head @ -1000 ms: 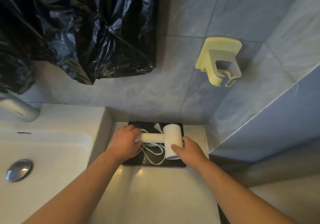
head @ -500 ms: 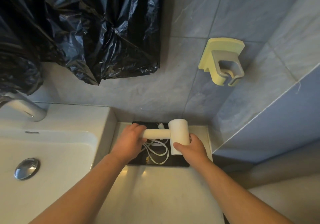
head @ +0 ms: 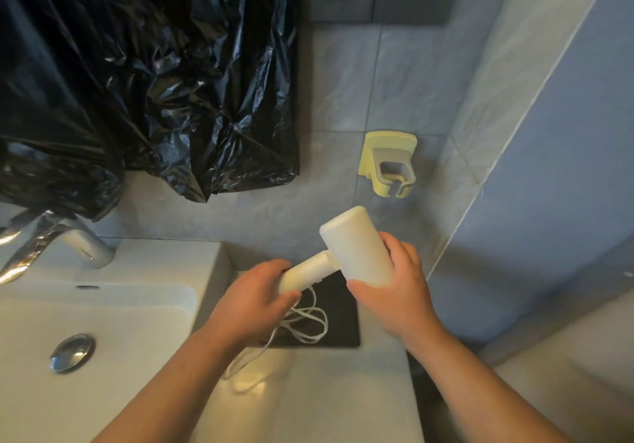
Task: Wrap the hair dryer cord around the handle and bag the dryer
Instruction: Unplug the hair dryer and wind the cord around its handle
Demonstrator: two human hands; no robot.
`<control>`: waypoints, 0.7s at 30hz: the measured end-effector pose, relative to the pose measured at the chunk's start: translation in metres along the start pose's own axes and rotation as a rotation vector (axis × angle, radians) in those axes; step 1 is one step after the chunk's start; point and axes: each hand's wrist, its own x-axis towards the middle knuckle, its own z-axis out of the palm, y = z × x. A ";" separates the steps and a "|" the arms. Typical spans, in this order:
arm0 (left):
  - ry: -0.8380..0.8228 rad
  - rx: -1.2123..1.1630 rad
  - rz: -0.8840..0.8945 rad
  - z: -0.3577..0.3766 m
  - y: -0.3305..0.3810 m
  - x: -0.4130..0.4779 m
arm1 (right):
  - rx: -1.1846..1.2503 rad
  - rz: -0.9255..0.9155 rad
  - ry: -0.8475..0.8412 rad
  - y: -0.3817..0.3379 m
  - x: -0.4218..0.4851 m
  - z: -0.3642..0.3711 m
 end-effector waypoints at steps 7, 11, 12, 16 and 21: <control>0.022 -0.044 0.022 -0.027 0.044 -0.028 | -0.077 -0.219 -0.003 -0.033 -0.027 -0.034; 0.085 -0.010 0.057 -0.040 0.062 -0.047 | -0.059 -0.181 -0.088 -0.054 -0.035 -0.059; 0.090 0.002 0.067 -0.043 0.066 -0.052 | -0.037 -0.180 -0.111 -0.060 -0.037 -0.065; 0.120 0.048 0.086 -0.051 0.086 -0.067 | 0.006 -0.186 -0.138 -0.077 -0.047 -0.084; 0.148 0.059 0.104 -0.056 0.105 -0.083 | 0.075 -0.209 -0.077 -0.085 -0.062 -0.095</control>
